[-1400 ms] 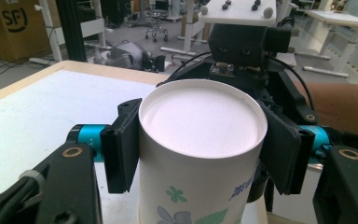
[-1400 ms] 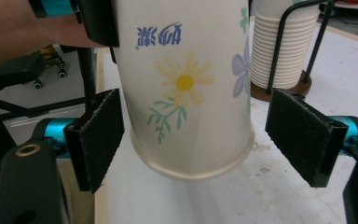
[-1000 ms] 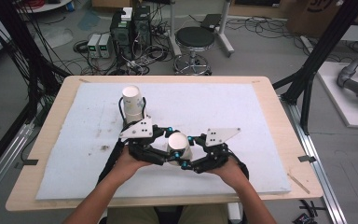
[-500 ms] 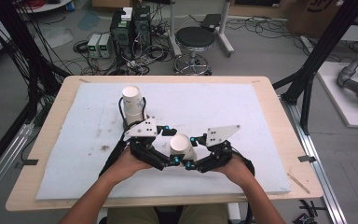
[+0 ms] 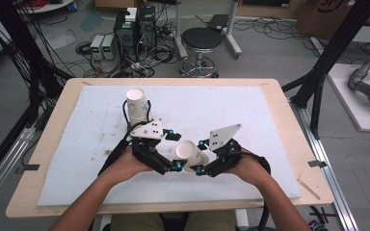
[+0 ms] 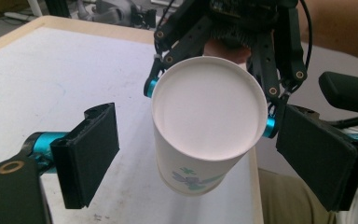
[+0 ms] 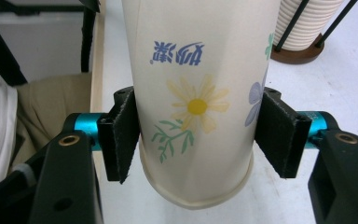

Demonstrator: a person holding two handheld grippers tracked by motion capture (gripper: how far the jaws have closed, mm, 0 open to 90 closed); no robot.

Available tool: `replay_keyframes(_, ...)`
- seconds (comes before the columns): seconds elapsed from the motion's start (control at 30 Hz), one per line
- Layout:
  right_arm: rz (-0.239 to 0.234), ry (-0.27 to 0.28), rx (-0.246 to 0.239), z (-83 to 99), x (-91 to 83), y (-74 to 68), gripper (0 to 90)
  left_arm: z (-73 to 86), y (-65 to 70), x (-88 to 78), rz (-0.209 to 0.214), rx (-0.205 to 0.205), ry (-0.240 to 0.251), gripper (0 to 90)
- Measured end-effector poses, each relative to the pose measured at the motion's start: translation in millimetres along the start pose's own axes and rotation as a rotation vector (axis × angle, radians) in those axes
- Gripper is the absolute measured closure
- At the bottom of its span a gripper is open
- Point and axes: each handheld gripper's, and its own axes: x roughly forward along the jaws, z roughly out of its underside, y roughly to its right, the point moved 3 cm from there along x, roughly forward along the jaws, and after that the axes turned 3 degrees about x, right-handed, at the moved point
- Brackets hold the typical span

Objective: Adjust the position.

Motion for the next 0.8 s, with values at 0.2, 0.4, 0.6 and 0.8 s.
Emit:
replay_keyframes(0.2, -0.002, -0.080, -0.045, -10.1, 1.0, 0.1, 36.1, -1.3, -0.7, 1.2, 0.018, 0.009, -0.035, 14.2)
replay_keyframes(0.4, -0.001, -0.154, -0.063, -17.9, 1.7, 1.1, 36.1, -0.7, -1.3, 2.4, 0.031, 0.010, -0.059, 16.0)
replay_keyframes(0.6, -0.017, -0.217, -0.073, -23.1, 1.4, 1.3, 36.0, 0.9, -1.9, 3.9, 0.045, 0.016, -0.085, 17.1)
replay_keyframes(0.8, -0.031, -0.278, -0.088, -26.1, 4.8, -1.4, 35.9, 2.0, -1.1, 7.6, 0.068, 0.014, -0.108, 19.6)
